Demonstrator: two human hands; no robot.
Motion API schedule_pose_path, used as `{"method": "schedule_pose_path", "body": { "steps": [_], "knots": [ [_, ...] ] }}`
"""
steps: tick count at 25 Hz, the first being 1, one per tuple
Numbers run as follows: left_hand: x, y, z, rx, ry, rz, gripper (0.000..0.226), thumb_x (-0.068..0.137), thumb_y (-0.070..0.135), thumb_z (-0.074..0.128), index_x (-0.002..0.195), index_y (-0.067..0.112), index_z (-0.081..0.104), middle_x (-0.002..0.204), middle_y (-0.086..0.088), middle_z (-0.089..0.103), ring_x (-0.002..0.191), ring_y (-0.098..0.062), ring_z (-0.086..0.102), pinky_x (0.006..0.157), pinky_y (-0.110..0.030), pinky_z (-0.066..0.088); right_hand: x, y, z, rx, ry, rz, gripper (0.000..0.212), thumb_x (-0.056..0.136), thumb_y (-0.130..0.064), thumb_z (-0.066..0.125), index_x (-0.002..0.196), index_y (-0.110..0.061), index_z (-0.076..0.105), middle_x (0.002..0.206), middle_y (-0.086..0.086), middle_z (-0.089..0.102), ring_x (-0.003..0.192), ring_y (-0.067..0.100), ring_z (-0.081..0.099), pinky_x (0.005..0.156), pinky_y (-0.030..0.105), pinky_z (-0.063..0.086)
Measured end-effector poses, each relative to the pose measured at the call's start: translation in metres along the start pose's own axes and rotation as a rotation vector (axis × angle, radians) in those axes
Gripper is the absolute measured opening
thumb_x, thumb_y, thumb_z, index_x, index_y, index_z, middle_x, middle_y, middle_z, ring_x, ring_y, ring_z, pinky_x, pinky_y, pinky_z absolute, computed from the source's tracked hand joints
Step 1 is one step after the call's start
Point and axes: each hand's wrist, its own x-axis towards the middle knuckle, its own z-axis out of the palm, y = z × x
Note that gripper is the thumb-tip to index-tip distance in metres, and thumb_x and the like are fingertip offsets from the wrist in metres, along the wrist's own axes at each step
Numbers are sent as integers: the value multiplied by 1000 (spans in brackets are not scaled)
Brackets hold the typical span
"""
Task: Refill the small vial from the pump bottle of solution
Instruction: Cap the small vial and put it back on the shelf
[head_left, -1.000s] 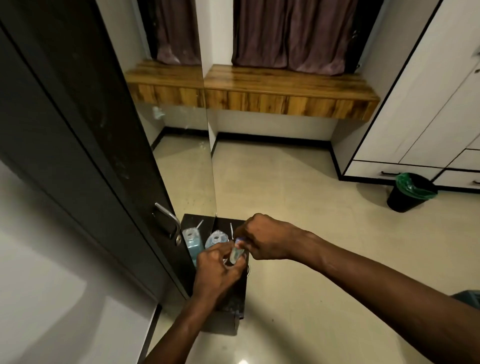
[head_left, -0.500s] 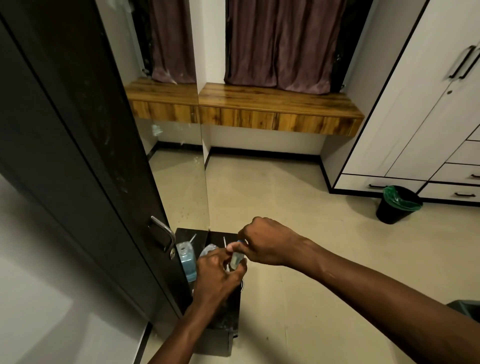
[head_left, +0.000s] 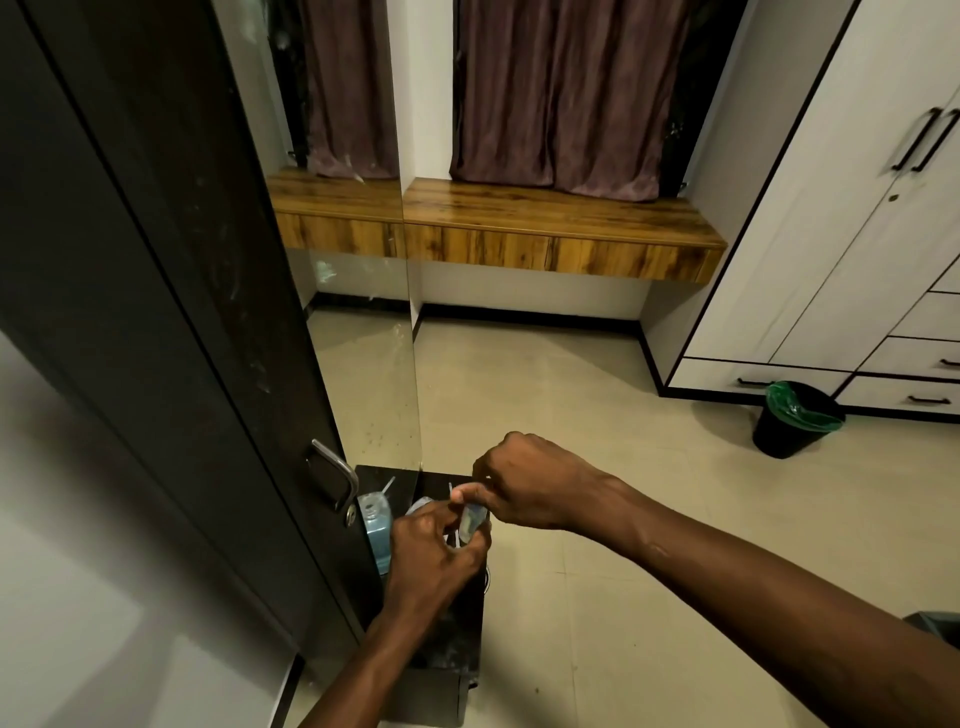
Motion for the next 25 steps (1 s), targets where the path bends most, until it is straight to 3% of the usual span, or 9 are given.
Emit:
{"method": "schedule_pose_path", "body": {
  "steps": [2,4,5,7,9,11,14,21,25],
  "knots": [
    [-1,1,-3,-12,6,5,14,83,38,73,88,25,77,78,12,71,73,-6,68,64,-32,60,-2,-3,-6,62,-28,-77,35,93,-38,65,119,-16,71,106,5,76,92,22,72,77,35,61],
    [-1,3,-5,-17,9,-4,10,84,35,76,83,25,75,76,12,70,71,-6,67,63,-32,60,0,-5,-7,30,-72,-144,26,88,-16,68,114,-15,73,98,4,74,89,23,71,69,30,54],
    [-1,3,-6,-14,5,-9,8,83,34,77,84,26,75,77,12,70,73,-5,67,64,-32,60,0,-8,-4,-15,-67,-114,15,90,-19,67,101,-13,74,84,4,70,80,26,69,62,31,50],
    [-3,3,-6,-4,4,-4,8,83,32,79,85,25,75,77,11,70,72,-7,67,63,-33,60,2,-7,0,-75,-5,6,42,96,-48,59,78,-11,68,66,5,60,64,28,62,56,33,49],
    [-4,3,-6,-3,12,-3,8,82,31,79,84,24,75,74,10,70,70,-8,67,62,-32,60,0,-6,3,-40,26,50,59,94,-66,51,81,-11,68,74,7,68,66,26,65,62,35,56],
    [-4,3,-8,-24,0,-2,7,83,31,78,85,25,76,76,10,71,71,-7,68,63,-31,60,-3,-9,-1,52,-26,-31,37,94,-45,63,112,-13,71,101,5,76,87,23,72,73,34,61],
    [-4,-1,-7,-18,-36,1,11,84,35,75,79,25,73,73,10,68,71,-9,67,63,-35,59,-3,-15,-3,8,-91,-118,23,84,-11,70,106,-14,74,92,4,73,80,23,68,67,34,58],
    [-9,-5,-7,0,9,15,10,83,31,79,83,22,75,77,9,72,74,-9,68,63,-35,59,-1,-25,7,-26,-78,-66,9,82,-14,72,89,-9,69,75,3,61,68,25,60,55,31,45],
    [-14,-5,-10,-4,30,17,9,82,25,81,89,21,77,82,10,72,75,-4,68,65,-25,60,0,-32,14,-26,-52,-48,12,81,-17,72,88,-8,69,78,8,66,71,27,63,60,34,53]
  ]
}}
